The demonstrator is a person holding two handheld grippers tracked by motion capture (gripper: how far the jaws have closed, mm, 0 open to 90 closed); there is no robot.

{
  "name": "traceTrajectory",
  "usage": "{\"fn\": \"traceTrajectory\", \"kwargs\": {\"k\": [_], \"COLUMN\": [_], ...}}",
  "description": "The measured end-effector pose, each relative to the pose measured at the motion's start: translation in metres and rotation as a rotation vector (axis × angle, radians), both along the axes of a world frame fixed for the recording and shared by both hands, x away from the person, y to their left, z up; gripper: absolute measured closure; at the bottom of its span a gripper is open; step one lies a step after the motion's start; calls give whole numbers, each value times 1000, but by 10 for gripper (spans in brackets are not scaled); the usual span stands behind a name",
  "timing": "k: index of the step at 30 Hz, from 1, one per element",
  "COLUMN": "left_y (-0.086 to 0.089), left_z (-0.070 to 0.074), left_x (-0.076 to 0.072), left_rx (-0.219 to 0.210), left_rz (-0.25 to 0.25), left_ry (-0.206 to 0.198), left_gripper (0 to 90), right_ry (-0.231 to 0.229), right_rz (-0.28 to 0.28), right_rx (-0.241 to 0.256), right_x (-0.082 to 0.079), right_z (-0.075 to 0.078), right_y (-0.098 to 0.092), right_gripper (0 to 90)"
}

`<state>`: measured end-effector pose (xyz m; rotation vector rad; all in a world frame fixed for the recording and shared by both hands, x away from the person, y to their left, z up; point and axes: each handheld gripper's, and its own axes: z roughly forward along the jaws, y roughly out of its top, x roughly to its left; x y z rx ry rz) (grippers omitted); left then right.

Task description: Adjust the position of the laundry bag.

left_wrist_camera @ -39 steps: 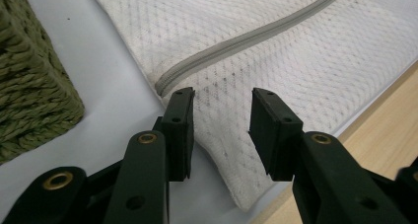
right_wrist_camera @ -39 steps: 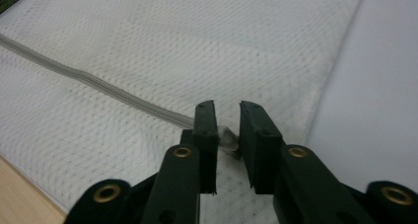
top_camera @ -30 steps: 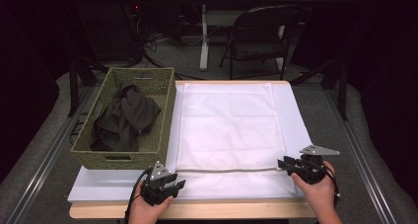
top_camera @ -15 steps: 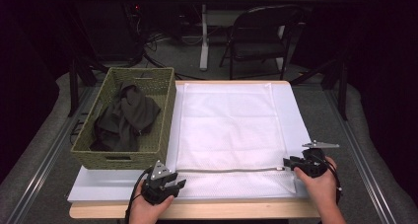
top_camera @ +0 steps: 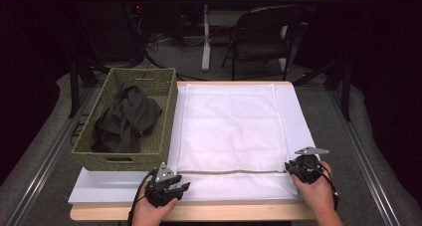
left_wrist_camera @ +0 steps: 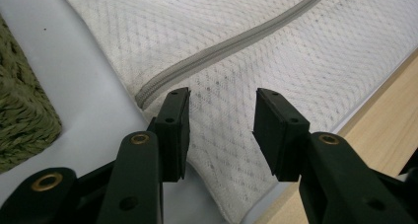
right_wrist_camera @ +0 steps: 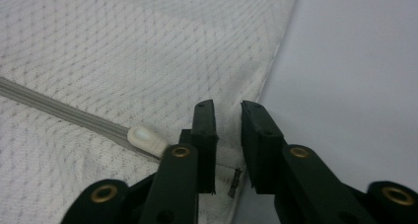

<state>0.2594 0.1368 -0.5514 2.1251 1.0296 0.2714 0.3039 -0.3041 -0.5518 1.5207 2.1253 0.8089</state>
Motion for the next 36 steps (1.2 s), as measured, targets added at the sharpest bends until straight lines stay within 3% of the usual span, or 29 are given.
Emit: {"fn": "traceTrajectory", "kwargs": {"k": [2,8,14,19,29,32,36], "left_y": [-1,-3,-6,-4,-7,-12,-21], "left_z": [0,-2,-3,-2,0,6,20], "left_x": [0,1,3,2,2,6,9], "left_rx": [7,15,21,17,9,-30,-31], "left_rz": [-5,-14,-27,-16,-21,-43,-50], "left_ry": [-3,0,1,-5,-21,-5,-27], "left_gripper": [585,586,584,583,606,607,580], "right_ry": [-2,1,-2,0,15,20,54], "right_rz": [14,37,39,43,53,57,57], "right_rx": [-25,-10,68,77,151,162,175], "right_x": [0,1,4,3,6,8,9], "right_z": [0,1,2,4,17,20,26], "right_y": [2,1,-7,-8,-14,-14,-13], "right_gripper": [842,891,897,897,897,897,897]}}
